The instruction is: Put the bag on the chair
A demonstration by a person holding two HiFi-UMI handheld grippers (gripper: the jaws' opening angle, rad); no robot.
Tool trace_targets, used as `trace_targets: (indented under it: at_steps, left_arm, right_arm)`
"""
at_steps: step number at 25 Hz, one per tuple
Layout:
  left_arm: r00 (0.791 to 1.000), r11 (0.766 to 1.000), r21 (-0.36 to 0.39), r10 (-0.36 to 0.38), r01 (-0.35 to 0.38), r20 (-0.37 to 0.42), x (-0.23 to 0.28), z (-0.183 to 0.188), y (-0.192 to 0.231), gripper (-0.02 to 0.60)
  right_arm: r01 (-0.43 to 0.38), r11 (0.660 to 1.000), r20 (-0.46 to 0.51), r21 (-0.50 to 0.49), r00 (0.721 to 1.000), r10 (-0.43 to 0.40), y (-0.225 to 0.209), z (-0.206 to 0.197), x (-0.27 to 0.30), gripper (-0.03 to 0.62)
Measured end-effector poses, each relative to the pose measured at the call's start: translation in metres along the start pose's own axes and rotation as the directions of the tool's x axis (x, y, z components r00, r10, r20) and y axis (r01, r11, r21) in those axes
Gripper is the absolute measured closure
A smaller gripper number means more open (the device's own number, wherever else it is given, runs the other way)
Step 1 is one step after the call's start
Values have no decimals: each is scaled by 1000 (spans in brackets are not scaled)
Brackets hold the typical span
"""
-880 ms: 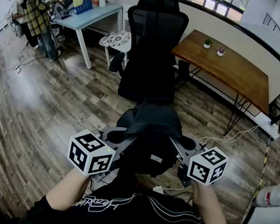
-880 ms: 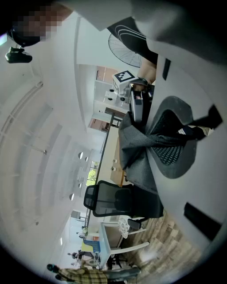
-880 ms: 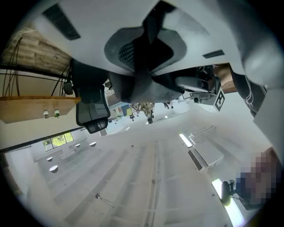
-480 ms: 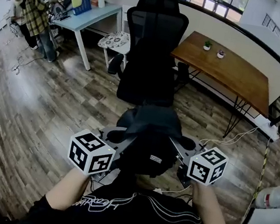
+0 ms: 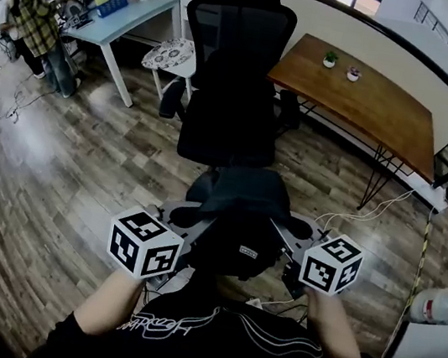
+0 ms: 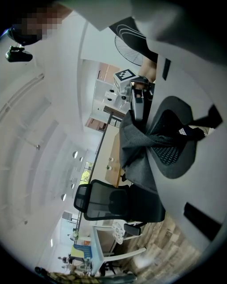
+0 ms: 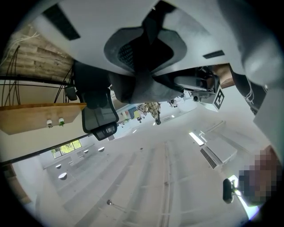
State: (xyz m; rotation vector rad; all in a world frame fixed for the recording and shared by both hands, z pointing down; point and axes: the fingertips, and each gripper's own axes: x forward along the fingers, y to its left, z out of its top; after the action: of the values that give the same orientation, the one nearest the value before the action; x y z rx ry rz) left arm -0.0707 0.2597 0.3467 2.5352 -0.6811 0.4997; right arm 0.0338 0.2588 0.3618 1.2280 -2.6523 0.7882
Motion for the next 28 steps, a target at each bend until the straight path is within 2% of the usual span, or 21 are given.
trace_targets:
  at_steps: [9, 21, 28]
  left_arm:
    - [997, 998, -29, -57, 56, -48, 40, 24, 78, 546]
    - [987, 993, -24, -118, 116, -107, 89, 47, 181, 546]
    - [987, 993, -30, -119, 117, -106, 103, 68, 211, 546]
  right_arm:
    - [58, 996, -39, 72, 998, -56, -47, 18, 60, 585]
    - [159, 977, -86, 138, 985, -148, -108, 36, 147, 583]
    - [161, 977, -75, 138, 986, -151, -129, 56, 174, 583]
